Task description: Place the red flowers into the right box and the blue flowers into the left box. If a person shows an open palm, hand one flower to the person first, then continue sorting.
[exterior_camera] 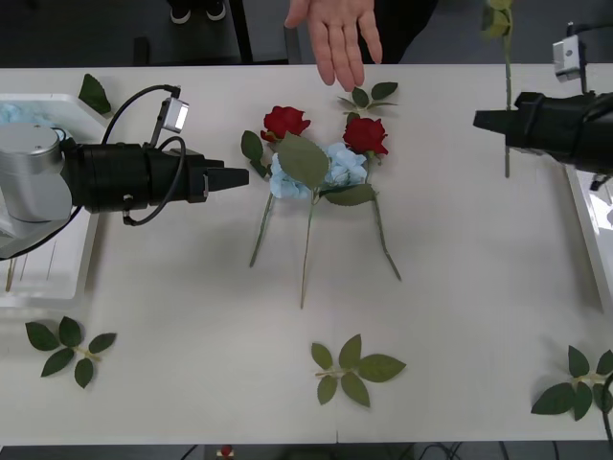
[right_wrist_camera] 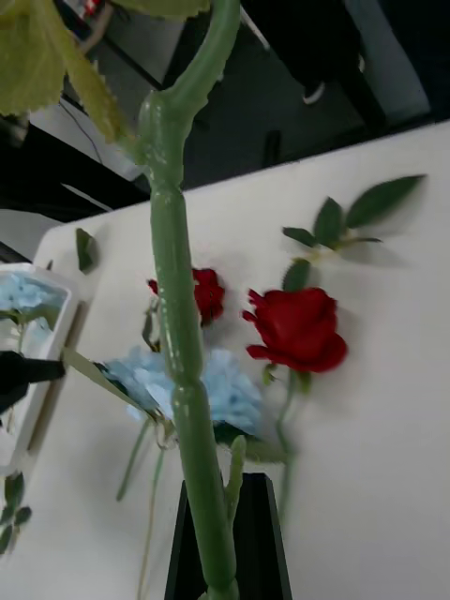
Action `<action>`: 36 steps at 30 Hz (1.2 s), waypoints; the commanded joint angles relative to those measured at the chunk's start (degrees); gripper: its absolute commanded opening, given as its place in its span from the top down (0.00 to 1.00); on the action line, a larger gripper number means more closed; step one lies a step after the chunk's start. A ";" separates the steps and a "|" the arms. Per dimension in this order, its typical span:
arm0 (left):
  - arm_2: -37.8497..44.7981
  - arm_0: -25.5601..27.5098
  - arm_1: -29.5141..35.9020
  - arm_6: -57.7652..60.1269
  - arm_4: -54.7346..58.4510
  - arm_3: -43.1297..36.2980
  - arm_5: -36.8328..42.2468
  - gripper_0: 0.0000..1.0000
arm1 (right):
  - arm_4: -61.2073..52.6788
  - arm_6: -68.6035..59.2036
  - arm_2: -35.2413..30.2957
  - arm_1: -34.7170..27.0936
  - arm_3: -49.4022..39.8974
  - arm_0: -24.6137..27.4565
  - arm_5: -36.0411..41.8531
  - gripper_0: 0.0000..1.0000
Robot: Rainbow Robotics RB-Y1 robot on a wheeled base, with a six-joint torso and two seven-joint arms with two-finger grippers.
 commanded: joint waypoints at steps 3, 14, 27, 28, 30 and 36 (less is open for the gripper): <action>1.02 -2.14 0.66 -1.95 0.61 0.00 -0.36 0.00 | 2.93 1.95 3.41 8.08 -11.06 -0.87 -11.40 1.00; 1.02 -2.14 0.66 -1.95 1.40 0.00 -0.36 0.00 | 24.20 1.34 5.00 17.13 -31.19 4.58 -23.09 1.00; 1.02 -2.14 0.66 -1.95 1.93 0.00 -0.27 0.00 | 45.03 -5.69 12.38 17.48 -33.73 5.28 -41.63 1.00; 1.02 -2.14 0.57 -1.95 1.93 0.00 -0.18 0.00 | 46.97 -6.66 12.47 17.57 -33.65 4.75 -41.72 1.00; 1.02 -2.14 0.57 -1.95 2.02 0.00 -0.27 0.00 | 49.34 -8.24 12.64 17.74 -33.03 3.88 -41.63 1.00; 1.02 -2.14 0.49 -1.95 2.37 0.00 -0.18 0.00 | 54.44 -11.14 13.35 18.01 -29.43 0.54 -41.72 1.00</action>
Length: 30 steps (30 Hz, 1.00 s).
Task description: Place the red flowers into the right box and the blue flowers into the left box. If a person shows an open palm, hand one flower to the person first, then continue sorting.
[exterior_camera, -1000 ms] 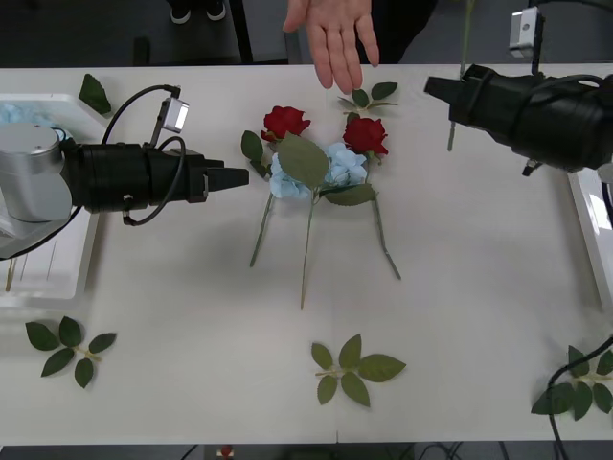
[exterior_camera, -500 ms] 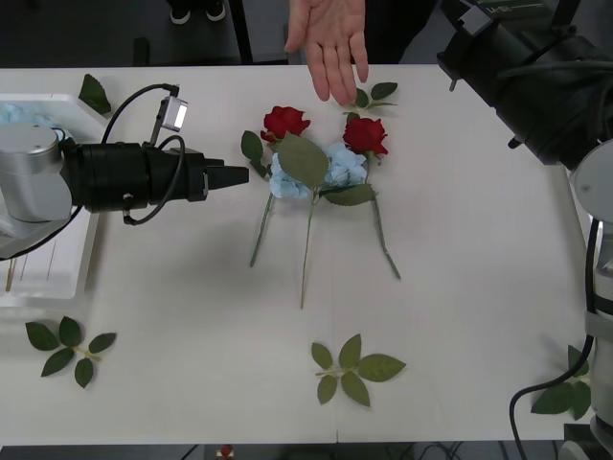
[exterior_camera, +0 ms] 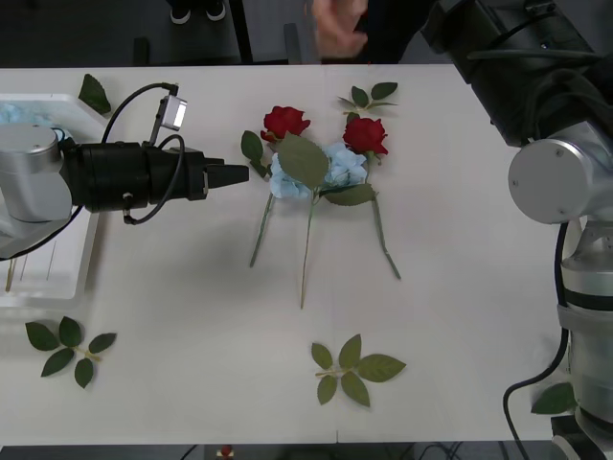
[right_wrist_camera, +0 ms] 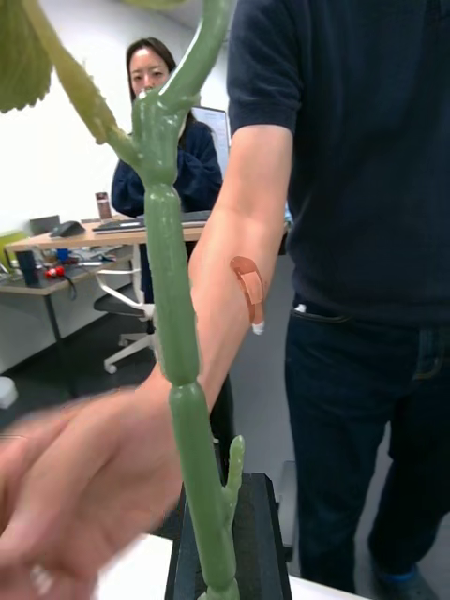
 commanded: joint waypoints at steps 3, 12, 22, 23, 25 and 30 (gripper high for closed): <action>1.02 -2.14 0.49 -1.95 0.92 -0.11 -0.18 0.00 | 1.68 -2.64 -0.09 0.54 2.23 -4.07 -0.46 1.00; 1.02 -2.05 0.49 -1.95 1.27 -0.11 -0.18 0.00 | 1.94 -3.25 0.34 0.80 2.94 -4.24 -0.46 1.00; 1.02 -2.14 0.49 -1.95 1.44 -0.11 -0.09 0.00 | 1.94 -3.17 0.34 0.80 2.94 -4.24 -0.63 0.28; 1.02 -2.05 0.49 -1.95 1.44 -0.11 -0.09 0.00 | 1.94 -3.17 0.34 0.80 2.94 -4.24 -0.63 0.17; 1.02 -2.05 0.49 -1.95 1.53 -0.11 -0.09 0.00 | 1.94 -3.25 0.34 0.80 2.94 -4.24 -0.72 0.06; 1.02 -2.05 0.49 -1.95 1.53 -0.11 -0.09 0.00 | 1.86 -3.25 0.34 0.80 2.94 -4.24 -0.81 0.00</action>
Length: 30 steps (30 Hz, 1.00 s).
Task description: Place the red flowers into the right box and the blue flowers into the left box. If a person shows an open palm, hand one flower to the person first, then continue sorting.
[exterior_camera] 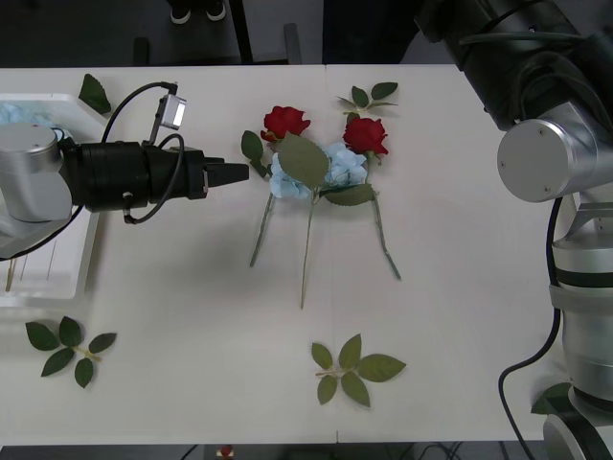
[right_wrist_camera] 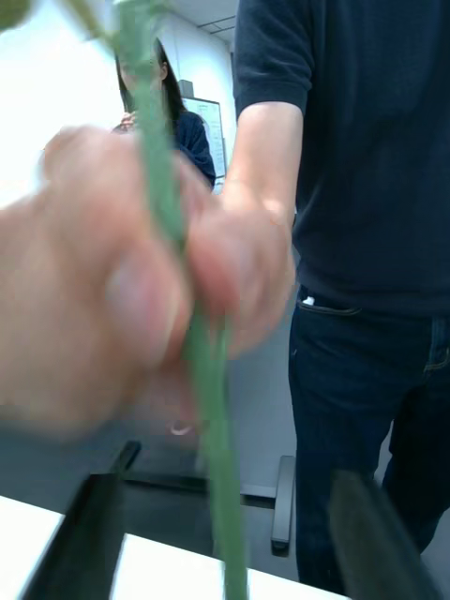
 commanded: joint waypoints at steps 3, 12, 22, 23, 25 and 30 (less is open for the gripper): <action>1.02 -2.14 0.49 -1.95 0.82 -0.12 -0.09 0.00 | -0.39 -1.39 0.33 0.80 -1.18 -0.98 -0.77 0.00; 1.02 -2.05 0.49 -1.95 0.90 -0.12 -0.09 0.00 | -6.63 -5.34 -4.42 -5.53 -16.38 7.19 16.28 0.00; 1.02 -2.14 0.49 -1.95 0.90 -0.12 -0.09 0.00 | -18.32 -7.98 -12.42 -14.23 -23.68 21.34 33.33 0.00; 1.02 -2.05 0.49 -1.95 0.90 -0.12 -0.09 0.00 | -18.50 -7.89 -13.21 -14.40 -23.33 21.87 36.40 0.00; 1.02 -2.05 0.49 -1.95 0.90 -0.12 0.00 0.00 | -18.67 -7.27 -13.74 -14.31 -20.87 22.22 40.89 0.00; 0.93 -2.05 0.49 -1.95 0.90 -0.12 0.00 0.00 | -21.84 -6.66 -13.56 -14.40 -10.67 19.76 47.30 0.00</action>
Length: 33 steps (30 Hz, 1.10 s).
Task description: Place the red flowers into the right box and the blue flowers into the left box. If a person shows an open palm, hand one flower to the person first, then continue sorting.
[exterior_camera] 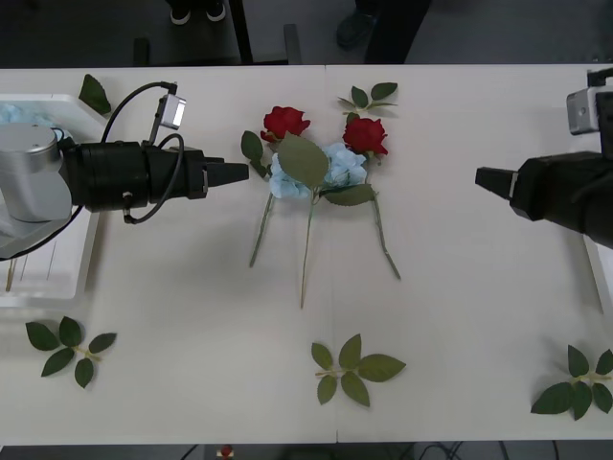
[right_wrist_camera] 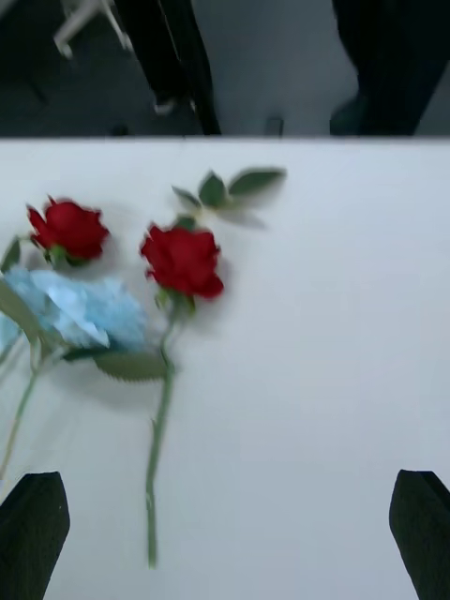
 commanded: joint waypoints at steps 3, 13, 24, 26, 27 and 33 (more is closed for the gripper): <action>1.02 -2.04 0.50 -1.95 0.82 -0.19 -0.01 0.00 | -2.26 2.04 2.35 -0.58 15.61 -7.37 3.98 0.00; -1.44 -4.15 2.61 2.40 -7.27 -0.45 -1.59 0.00 | 11.54 3.45 10.52 3.29 38.02 -23.11 -0.15 0.00; -11.29 -11.01 7.62 48.37 -31.97 -8.01 -10.99 0.00 | 22.35 1.69 17.29 10.06 55.77 -35.23 -7.89 0.00; -11.37 -11.62 7.18 56.72 -36.98 -8.01 -10.73 0.00 | 22.87 1.16 17.82 11.20 57.88 -36.47 -9.29 0.00; -11.37 -11.97 6.91 60.32 -39.35 -7.92 -10.11 0.00 | 23.23 1.07 18.17 11.73 58.85 -36.99 -9.73 0.00; -11.20 -17.42 4.36 89.42 -60.62 -6.69 2.37 0.00 | 24.81 -0.60 23.09 13.22 64.56 -39.45 -15.18 0.00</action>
